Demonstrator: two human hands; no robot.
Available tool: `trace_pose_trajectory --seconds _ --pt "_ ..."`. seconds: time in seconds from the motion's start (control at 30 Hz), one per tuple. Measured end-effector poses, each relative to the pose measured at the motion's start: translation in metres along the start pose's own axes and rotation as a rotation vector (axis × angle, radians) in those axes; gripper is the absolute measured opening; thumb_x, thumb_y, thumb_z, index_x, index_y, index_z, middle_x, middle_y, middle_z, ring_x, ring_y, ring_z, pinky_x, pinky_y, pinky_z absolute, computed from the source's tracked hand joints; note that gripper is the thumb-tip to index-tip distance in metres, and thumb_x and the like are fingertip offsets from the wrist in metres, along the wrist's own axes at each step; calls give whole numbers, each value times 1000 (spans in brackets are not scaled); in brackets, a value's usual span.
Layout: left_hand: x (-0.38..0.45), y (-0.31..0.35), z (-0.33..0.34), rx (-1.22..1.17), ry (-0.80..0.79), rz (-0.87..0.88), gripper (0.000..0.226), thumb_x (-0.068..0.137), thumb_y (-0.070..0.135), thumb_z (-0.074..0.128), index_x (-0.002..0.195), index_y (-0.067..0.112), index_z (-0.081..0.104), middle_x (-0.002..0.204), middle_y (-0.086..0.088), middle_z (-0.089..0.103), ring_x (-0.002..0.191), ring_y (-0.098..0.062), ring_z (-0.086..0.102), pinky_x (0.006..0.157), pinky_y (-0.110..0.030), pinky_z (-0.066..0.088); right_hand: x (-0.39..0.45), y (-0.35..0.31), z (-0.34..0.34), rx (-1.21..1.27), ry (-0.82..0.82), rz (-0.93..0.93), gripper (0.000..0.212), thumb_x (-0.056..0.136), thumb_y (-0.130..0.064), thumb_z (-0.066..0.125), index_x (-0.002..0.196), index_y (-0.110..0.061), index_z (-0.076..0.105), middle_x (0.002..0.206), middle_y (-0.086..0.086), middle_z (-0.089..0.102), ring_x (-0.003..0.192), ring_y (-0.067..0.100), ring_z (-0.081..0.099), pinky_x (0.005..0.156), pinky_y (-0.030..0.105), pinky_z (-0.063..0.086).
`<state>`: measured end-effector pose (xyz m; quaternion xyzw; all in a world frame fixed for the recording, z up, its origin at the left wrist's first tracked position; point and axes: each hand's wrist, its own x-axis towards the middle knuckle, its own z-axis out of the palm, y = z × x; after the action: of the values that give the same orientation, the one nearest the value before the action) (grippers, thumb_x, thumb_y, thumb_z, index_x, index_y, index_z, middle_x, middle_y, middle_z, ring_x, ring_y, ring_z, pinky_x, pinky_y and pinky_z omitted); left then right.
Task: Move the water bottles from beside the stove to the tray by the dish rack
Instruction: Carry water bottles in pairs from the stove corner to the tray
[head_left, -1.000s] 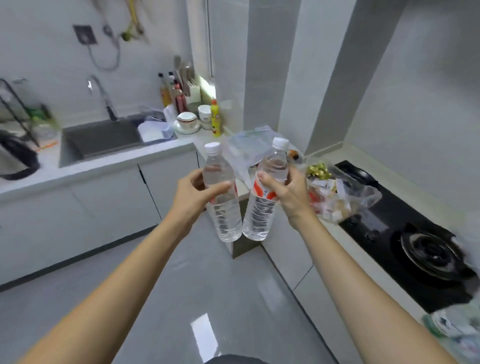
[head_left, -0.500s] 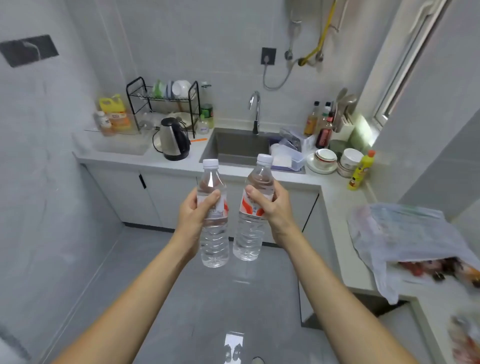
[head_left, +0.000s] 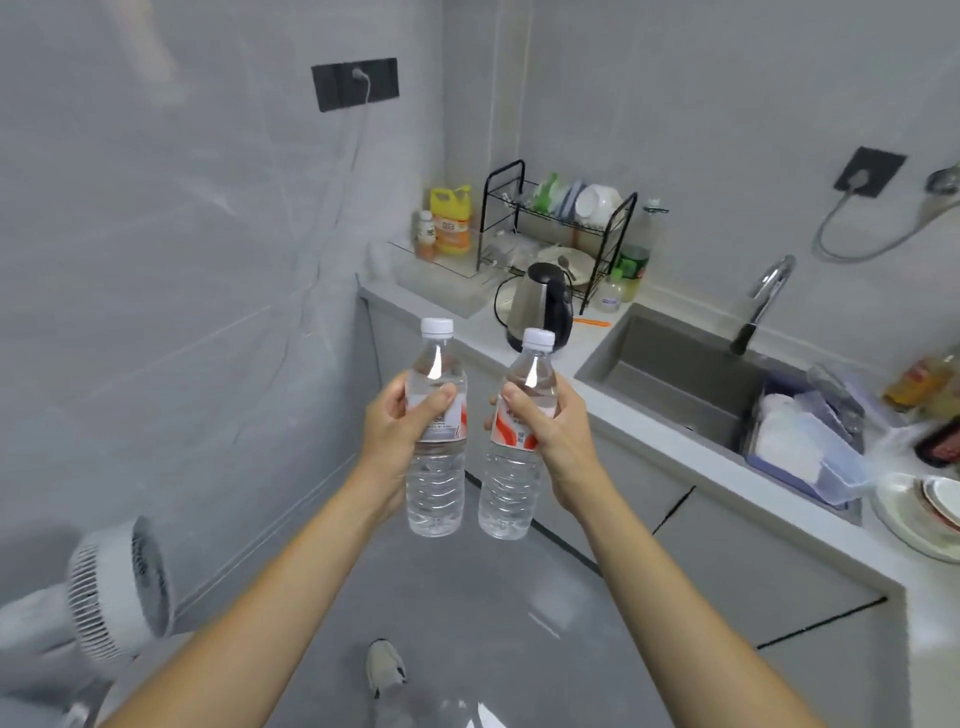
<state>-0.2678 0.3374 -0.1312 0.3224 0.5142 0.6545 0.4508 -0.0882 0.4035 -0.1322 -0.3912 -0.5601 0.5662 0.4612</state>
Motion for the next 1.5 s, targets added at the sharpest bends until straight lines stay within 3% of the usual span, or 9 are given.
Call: trace_pose_trajectory --seconds 0.2,0.3,0.57,0.7,1.07,1.2,1.3,1.4,1.5 --pt "131 -1 -51 -40 76 -14 68 66 45 89 117 6 68 105 -25 75 87 -32 73 81 -44 59 126 21 65 -36 -40 62 55 82 -47 86 121 -14 65 110 19 77 101 43 76 97 65 58" --pt "192 10 -74 -33 58 -25 52 80 31 87 121 5 67 106 -22 76 86 -28 75 75 -40 61 184 26 94 -23 -40 103 49 87 -40 85 121 -11 64 108 20 77 93 41 78 96 64 60" --pt "336 34 -116 9 63 -29 37 81 28 84 111 10 71 96 -11 77 85 -24 74 78 -40 60 313 38 151 -28 -8 102 33 94 -25 80 121 -10 66 104 11 78 92 26 79 81 37 63" --pt "406 31 -122 35 49 -37 29 84 24 84 108 15 72 96 -8 78 85 -22 75 76 -38 59 378 54 166 -38 33 89 42 84 -42 86 117 -21 70 112 15 77 104 36 77 95 52 63" --pt "634 19 -90 190 -2 -35 45 71 41 89 104 18 71 102 -10 78 95 -27 76 88 -50 61 592 87 159 -75 113 88 30 90 -35 84 113 -39 64 106 -15 76 105 12 74 101 44 59" --pt "704 17 -68 196 -21 -38 31 84 25 86 107 10 69 102 -13 77 90 -21 74 85 -45 61 657 90 142 -79 129 98 33 87 -39 85 106 -46 59 118 -15 67 114 15 69 110 49 53" --pt "746 10 -48 201 -57 -40 17 87 19 83 98 18 69 86 4 78 81 -9 73 72 -28 60 693 94 129 -115 191 112 38 79 -52 86 106 -46 60 120 -11 68 117 20 69 108 52 54" --pt "784 3 -29 239 -124 -24 19 86 20 84 98 22 70 93 6 78 85 -8 73 76 -28 59 720 100 121 -136 232 120 38 89 -39 85 115 -43 58 120 -21 63 115 0 62 109 43 52" --pt "820 -10 -14 274 -205 -19 28 84 20 87 104 15 68 94 3 76 90 -15 73 87 -39 59 741 110 113 -169 302 154 39 90 -37 85 114 -41 55 113 -26 58 99 -14 62 88 25 58"
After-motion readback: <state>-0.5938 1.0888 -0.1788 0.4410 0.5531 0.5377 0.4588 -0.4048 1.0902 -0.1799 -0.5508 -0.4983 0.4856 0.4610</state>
